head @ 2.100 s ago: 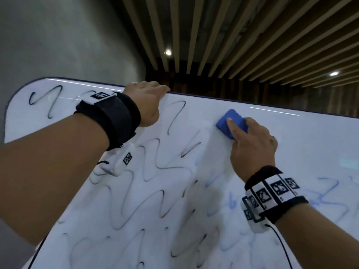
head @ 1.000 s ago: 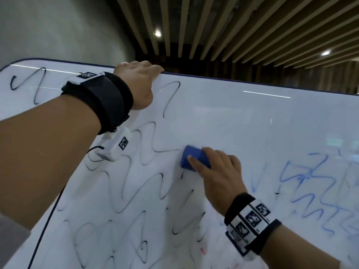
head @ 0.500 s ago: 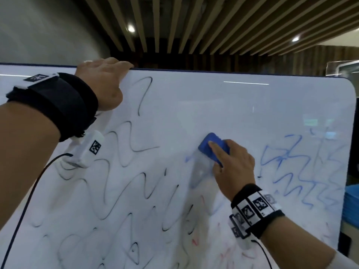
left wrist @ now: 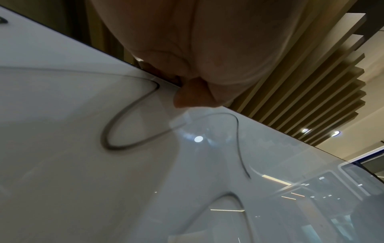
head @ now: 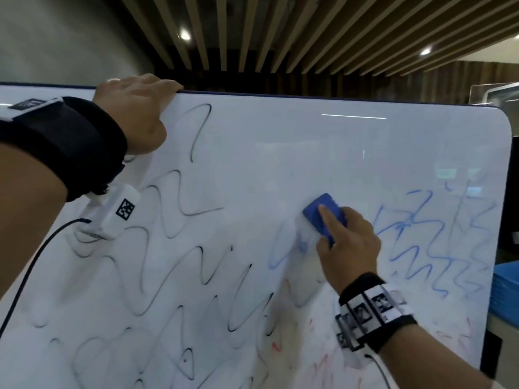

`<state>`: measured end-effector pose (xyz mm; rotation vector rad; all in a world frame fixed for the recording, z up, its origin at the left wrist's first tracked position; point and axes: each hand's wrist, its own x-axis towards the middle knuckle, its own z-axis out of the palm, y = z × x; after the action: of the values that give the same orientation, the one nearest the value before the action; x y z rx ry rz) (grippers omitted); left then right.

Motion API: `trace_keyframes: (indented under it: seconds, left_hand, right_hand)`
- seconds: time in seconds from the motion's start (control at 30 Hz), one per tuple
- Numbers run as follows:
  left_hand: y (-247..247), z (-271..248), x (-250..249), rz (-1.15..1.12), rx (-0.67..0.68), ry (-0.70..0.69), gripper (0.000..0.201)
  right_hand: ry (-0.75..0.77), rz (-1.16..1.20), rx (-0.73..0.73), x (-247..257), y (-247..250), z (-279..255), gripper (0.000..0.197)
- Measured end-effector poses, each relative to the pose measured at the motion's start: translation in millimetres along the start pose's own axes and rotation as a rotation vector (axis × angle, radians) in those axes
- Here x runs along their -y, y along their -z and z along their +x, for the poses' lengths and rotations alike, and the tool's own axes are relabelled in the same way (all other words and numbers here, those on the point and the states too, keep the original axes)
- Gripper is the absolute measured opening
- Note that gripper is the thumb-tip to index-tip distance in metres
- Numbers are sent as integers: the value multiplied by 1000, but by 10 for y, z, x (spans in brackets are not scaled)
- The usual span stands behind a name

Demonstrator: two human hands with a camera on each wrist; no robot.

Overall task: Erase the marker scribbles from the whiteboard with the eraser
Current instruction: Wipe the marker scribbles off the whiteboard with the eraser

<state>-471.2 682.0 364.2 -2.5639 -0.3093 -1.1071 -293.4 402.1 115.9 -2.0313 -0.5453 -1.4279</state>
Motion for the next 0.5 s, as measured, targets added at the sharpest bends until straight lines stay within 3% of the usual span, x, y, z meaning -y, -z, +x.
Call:
trace_keyframes:
  seconds: [0.13,0.2,0.27,0.4,0.5]
  left_hand:
    - [-7,4,-37,-37,2,33,71]
    - [17,-7,-54,-50,8,54,75]
    - [41,-20,-82,-67,15,72,75]
    - [77,-68,-174,-113,43,118,70]
    - [111,-95,-242,-113,63,159,85]
  right_hand:
    - [246,121,152,806,-210,-549,61]
    - [321,134,213,859,-194,-610,62]
    - [272,132,139,499,-148,-414,65]
    - [7,98,-52,-295,-16,12,57]
    - [36,165,-26,-14,-89,-152,57]
